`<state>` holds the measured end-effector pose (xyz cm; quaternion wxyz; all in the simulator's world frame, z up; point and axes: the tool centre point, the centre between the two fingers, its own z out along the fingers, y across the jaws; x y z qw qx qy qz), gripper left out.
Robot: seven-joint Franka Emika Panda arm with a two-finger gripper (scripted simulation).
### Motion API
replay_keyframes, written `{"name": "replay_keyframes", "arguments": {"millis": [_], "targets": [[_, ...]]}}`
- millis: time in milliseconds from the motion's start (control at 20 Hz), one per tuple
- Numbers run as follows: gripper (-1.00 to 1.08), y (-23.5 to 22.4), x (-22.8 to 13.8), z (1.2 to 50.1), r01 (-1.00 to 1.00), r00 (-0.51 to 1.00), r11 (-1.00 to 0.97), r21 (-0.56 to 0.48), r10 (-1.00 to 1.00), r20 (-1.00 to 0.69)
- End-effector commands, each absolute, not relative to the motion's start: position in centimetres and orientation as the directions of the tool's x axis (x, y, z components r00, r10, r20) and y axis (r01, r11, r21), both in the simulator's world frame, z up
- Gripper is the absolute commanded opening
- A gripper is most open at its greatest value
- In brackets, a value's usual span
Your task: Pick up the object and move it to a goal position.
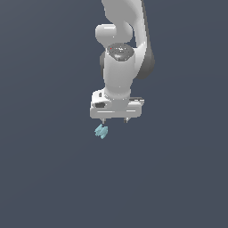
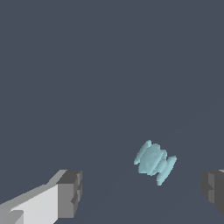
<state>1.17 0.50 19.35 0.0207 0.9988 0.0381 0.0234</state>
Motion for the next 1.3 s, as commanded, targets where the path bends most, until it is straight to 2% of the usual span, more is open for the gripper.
{"name": "replay_keyframes", "arguments": {"millis": [0,600,1250], "targets": [[1.0,0.3,1.1,19.1,0.097,0.994,-0.994,0.044,0.099,0.043],[1.0,-1.7,0.4,16.6,0.311,0.95,-0.949,0.048,0.313,0.018],[1.0,-4.3,-0.8,13.2,0.593,0.805,-0.804,0.032,0.593,-0.006]]}}
